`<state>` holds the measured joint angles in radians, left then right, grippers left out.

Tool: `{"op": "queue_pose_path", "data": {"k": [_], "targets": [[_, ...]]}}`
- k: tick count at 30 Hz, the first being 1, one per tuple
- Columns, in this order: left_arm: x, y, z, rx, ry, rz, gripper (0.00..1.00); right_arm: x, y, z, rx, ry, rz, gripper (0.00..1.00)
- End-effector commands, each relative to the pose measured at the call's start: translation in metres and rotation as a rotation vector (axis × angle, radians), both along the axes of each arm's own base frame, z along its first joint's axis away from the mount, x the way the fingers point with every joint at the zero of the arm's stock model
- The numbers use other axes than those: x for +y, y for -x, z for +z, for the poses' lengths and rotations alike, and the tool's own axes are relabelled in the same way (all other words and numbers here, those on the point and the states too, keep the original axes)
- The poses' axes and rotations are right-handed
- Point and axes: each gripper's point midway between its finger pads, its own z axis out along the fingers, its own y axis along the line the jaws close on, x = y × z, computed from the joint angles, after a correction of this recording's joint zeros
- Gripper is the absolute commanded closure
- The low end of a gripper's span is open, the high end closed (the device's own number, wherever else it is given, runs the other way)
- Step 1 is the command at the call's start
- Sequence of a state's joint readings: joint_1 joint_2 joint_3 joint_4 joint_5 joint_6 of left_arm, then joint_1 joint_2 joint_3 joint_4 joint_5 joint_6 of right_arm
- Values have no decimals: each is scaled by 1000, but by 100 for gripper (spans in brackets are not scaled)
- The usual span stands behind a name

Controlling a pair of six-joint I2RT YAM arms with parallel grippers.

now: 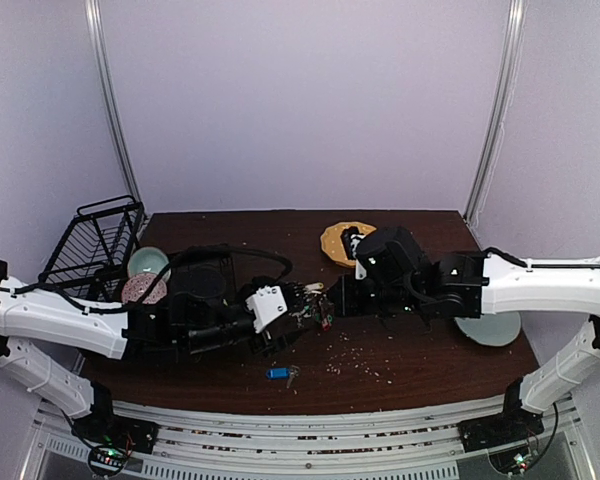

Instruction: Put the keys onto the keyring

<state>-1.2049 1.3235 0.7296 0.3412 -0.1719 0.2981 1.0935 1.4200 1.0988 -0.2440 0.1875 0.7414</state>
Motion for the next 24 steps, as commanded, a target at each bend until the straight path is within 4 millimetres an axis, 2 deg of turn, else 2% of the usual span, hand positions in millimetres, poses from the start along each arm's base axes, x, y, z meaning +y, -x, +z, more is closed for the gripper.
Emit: {"op": "queue_pose_path", "data": {"k": [1, 3, 8, 11, 15, 20, 22, 24], "targets": [[1, -11, 3, -32, 2, 27, 35, 25, 19, 5, 30, -78, 151, 100], [-5, -14, -6, -7, -38, 22, 40, 35, 27, 7, 46, -89, 220, 100], [-2, -14, -24, 39, -100, 14, 46, 32, 28, 12, 16, -91, 236, 100], [5, -16, -24, 43, -110, 36, 53, 36, 34, 15, 13, -93, 290, 100], [11, -4, -26, 70, -123, -14, 45, 33, 36, 22, -10, -88, 311, 100], [19, -11, -39, 92, -183, 31, 60, 35, 38, 22, -12, -90, 324, 100], [21, -14, -42, 95, -205, 49, 70, 37, 40, 21, -8, -91, 338, 100], [22, -15, -43, 94, -211, 53, 74, 39, 44, 21, -5, -91, 363, 100]]}}
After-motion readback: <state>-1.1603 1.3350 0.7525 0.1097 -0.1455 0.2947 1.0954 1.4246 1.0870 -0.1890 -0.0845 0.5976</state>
